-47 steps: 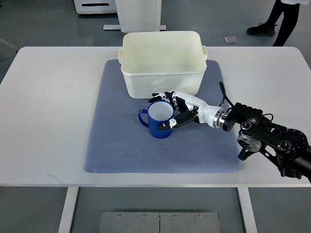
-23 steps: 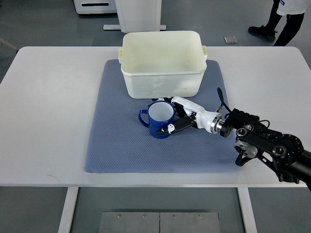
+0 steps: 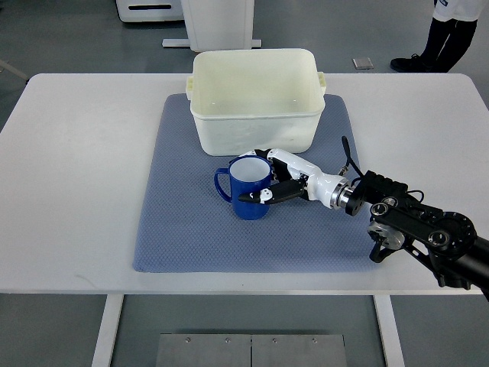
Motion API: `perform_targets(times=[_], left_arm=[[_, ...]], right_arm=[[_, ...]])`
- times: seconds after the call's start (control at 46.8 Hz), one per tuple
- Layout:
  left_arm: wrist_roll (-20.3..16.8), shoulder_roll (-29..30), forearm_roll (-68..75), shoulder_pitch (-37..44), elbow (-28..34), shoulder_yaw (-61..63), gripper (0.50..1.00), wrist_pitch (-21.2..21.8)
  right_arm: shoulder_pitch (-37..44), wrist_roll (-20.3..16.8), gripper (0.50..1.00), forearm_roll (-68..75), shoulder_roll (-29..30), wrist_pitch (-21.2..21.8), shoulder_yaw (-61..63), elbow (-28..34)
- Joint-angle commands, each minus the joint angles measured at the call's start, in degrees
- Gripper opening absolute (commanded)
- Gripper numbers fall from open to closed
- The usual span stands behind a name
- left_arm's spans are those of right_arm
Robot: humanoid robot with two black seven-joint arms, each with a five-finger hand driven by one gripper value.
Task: Place cup in box with right hand
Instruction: 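Close the right hand fingers around the blue mug, then lift the blue mug with the right hand above the cream box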
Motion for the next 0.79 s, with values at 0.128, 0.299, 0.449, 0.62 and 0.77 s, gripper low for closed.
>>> perform_targets(times=[0.128,0.299,0.449,0.62,0.77], left_arm=[[0.00,0.00,0.04,0.00,0.01,0.00,1.000,0.00],[0.00,0.00,0.04,0.00,0.01,0.00,1.000,0.00],[0.00,0.00,-0.05,0.00,0.01,0.00,1.000,0.00],[0.00,0.00,-0.05,0.00,0.01,0.00,1.000,0.00],[0.00,0.00,0.04,0.00,0.01,0.00,1.000,0.00]], right_arm=[[1.30,0.83,0.500,0.63,-2.68,2.33,0.88,2.61],[3.06,0.83,0.500,0.98,-7.95,3.39,1.93,8.23],[6.13,0.31,0.500,2.39,-11.82,5.05,4.21,10.08],[10.44,-1.36,0.500,5.72,-14.37,7.43,6.77,10.00],[14.66,-3.47,0.500,9.07,-14.55,7.17,6.95,9.47]])
